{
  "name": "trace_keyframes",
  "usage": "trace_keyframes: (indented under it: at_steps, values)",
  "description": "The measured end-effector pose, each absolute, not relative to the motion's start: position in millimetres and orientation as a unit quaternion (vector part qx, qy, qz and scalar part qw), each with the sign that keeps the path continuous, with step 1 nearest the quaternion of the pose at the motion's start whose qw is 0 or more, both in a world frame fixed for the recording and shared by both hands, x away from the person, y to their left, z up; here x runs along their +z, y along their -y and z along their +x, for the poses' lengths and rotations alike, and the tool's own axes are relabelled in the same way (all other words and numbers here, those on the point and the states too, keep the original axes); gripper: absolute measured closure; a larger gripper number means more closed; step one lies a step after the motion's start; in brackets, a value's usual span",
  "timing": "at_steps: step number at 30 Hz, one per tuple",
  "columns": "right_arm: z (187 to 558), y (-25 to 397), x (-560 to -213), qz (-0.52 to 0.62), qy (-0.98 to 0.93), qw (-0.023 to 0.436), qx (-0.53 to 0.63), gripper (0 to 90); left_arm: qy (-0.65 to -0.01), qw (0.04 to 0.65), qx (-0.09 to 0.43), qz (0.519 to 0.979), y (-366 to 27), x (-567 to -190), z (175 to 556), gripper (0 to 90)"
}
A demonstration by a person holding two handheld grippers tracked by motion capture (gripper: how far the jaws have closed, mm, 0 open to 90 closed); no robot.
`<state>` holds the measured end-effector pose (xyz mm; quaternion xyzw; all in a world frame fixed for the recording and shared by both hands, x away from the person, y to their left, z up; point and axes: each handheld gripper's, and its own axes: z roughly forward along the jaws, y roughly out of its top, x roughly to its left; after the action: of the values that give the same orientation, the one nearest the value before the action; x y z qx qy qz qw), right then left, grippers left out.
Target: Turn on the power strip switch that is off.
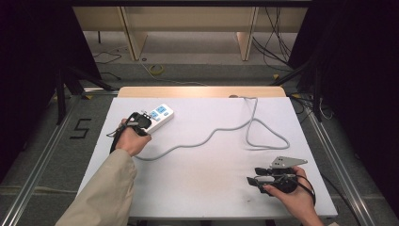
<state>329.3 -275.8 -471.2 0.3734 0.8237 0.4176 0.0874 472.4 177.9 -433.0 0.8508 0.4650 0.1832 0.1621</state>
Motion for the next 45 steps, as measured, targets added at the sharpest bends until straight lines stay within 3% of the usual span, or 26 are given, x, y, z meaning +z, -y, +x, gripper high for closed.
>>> trace_keyframes:
  at_steps: [45]
  values:
    - [330.1,276.7,-471.5,0.375,-0.823,0.088,0.418,46.2,-0.471,0.128,0.185,0.853,-176.2,-428.2,512.2,89.8]
